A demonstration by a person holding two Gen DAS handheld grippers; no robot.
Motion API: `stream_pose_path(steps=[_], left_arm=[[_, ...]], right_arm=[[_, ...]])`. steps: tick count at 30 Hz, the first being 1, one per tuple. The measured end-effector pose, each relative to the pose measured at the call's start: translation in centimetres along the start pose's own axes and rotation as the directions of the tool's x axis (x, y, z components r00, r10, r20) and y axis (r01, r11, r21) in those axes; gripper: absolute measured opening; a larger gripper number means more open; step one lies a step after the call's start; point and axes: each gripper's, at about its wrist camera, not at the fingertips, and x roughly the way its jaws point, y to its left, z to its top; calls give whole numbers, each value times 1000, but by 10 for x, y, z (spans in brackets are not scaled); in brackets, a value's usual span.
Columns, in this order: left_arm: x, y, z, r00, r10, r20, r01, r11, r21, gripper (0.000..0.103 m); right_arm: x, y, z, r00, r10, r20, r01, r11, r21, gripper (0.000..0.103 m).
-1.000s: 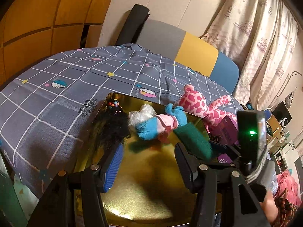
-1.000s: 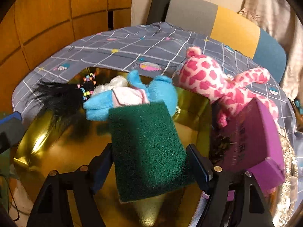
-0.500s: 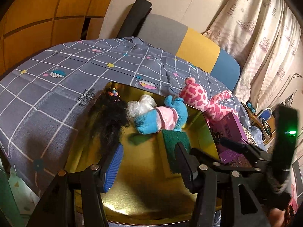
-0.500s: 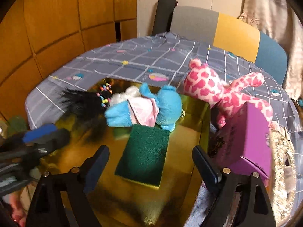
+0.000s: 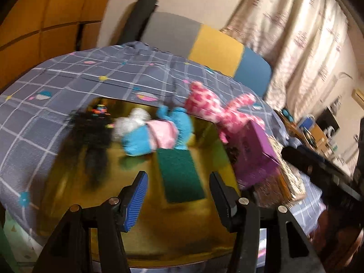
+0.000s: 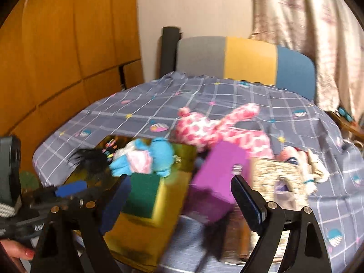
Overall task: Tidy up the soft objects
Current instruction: 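Move both tools from the tray over to the loose soft items, then grasp the pink DRAREY dishcloth with the left tool while the right tool grasps the white knit glove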
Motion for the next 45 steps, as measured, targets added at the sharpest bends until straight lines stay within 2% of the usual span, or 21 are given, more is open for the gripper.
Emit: stream_pose_path(steps=[8,13,15,19,21,27,35,39,42,45], left_arm=[[13,-66,-10,990,-124,-67,131,984,124,56],[15,-106,-15,979,-181,-89,195,961,197,56],[16,-122,-18,973,-208,-100,225,948,223,56],[20,-152,-22,963,-237,-126,262,929,261,56],[24,-164,-21,960,-242,-141,272,923,271,57],[36,-196,-6,961,-231,-154,263,933,245,58],[45,-231,17,964,-225,-139,256,928,271,58],[57,-250,27,964,-219,-147,255,919,300,58],[72,-266,33,962,-212,-171,257,913,318,58],[87,-281,40,957,-214,-195,269,907,325,58]], right_arm=[[-30,-89,-6,992,-117,40,109,983,149,90],[-44,-163,-19,981,-189,53,164,939,303,90],[-40,-199,-29,978,-209,16,189,910,369,88],[-21,-247,-42,967,-241,-80,252,871,421,67],[-3,-269,-46,956,-260,-138,294,858,422,64],[59,-301,-44,950,-210,-230,288,870,399,62],[123,-317,-38,954,-96,-283,218,871,440,59],[132,-323,-42,960,-46,-276,176,866,467,52],[122,-324,-47,967,-31,-253,151,871,468,46],[104,-330,-57,976,-15,-216,124,854,506,44]])
